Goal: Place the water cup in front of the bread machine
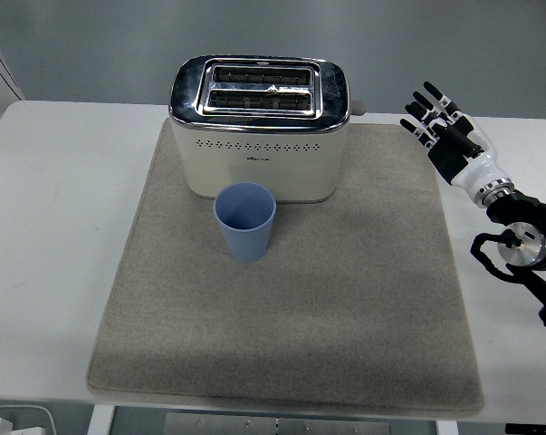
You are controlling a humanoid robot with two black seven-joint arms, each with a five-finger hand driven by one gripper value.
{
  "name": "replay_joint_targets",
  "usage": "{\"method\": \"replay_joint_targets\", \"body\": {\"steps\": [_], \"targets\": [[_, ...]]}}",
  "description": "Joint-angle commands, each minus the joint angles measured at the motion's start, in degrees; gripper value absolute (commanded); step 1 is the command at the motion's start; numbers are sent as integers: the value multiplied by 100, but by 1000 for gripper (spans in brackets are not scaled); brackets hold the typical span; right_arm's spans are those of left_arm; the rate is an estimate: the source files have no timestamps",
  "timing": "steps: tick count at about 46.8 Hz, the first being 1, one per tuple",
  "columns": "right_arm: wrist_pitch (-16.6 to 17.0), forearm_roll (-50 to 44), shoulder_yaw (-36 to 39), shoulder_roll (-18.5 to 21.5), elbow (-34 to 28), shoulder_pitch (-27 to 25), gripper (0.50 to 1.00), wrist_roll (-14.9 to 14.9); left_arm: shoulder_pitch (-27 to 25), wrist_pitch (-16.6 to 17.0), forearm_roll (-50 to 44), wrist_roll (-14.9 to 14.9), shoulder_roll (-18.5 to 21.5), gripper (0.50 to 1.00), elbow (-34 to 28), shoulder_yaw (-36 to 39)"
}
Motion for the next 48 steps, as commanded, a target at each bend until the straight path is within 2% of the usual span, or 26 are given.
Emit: {"method": "replay_joint_targets", "body": {"steps": [1,23,35,48], "targets": [[9,240,15,-3,-2,15,926,-100,-1,0,0,0,0,1000,0,0],[27,187,235,-56,-81,165,928,-21,-1,0,0,0,0,1000,0,0],[53,64,191,-162,-239,419,928,-30,-1,0,0,0,0,1000,0,0],[53,29,200,-170,-248,420,928,-21,-1,0,0,0,0,1000,0,0]]}}
